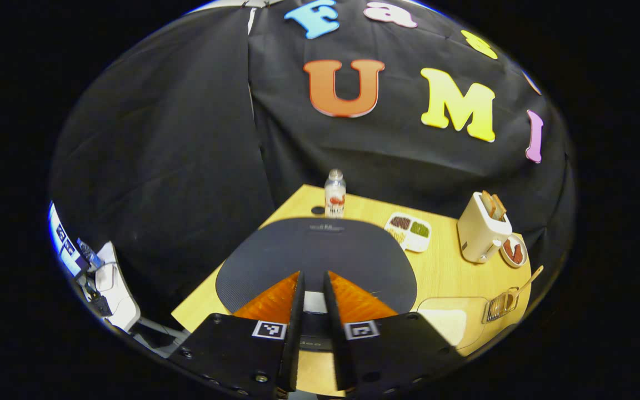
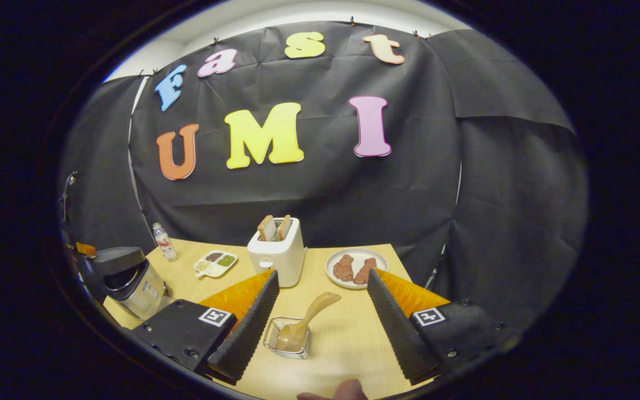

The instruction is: Close the left gripper, press the button to open the rice cooker; take a wooden spoon from the chopstick holder with the right hand, scoop a spoonful of rice and pour it into the rice cooker, then put the wooden spoon back into the chopstick holder.

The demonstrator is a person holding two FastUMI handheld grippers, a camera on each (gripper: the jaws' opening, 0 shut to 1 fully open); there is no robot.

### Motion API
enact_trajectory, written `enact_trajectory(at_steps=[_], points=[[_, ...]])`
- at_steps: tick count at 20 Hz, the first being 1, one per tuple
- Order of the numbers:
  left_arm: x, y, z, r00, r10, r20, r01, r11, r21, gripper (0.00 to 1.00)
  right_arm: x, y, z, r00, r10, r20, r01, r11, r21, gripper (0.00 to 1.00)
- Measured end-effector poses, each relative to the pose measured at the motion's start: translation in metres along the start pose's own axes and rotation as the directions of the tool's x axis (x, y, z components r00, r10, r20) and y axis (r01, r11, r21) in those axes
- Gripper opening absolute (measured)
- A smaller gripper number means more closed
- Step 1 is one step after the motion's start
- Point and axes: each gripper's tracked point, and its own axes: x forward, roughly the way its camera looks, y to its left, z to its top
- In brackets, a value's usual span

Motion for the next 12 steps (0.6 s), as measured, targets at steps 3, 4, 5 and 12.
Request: enact_trajectory(at_steps=[3, 4, 5, 12], points=[[0.002, -0.009, 0.04, 0.992, -0.013, 0.123, 0.003, 0.997, 0.081, 0.62, -0.017, 0.004, 0.005, 0.999, -0.032, 0.034, 0.033, 0.999, -0.027, 1.0], [0.003, -0.013, 0.054, 0.987, -0.022, 0.16, 0.008, 0.996, 0.085, 0.72, -0.021, 0.005, 0.006, 0.999, -0.038, 0.04, 0.039, 0.999, -0.03, 1.0], [0.002, -0.017, 0.068, 0.98, -0.026, 0.198, 0.012, 0.997, 0.072, 0.85, -0.023, 0.005, 0.006, 0.998, -0.04, 0.043, 0.041, 0.999, -0.028, 1.0], [-0.039, -0.018, 0.129, 0.915, -0.014, 0.404, 0.028, 0.999, -0.03, 0.96, -0.028, 0.007, 0.003, 0.999, -0.025, 0.04, 0.026, 0.999, -0.036, 1.0]])
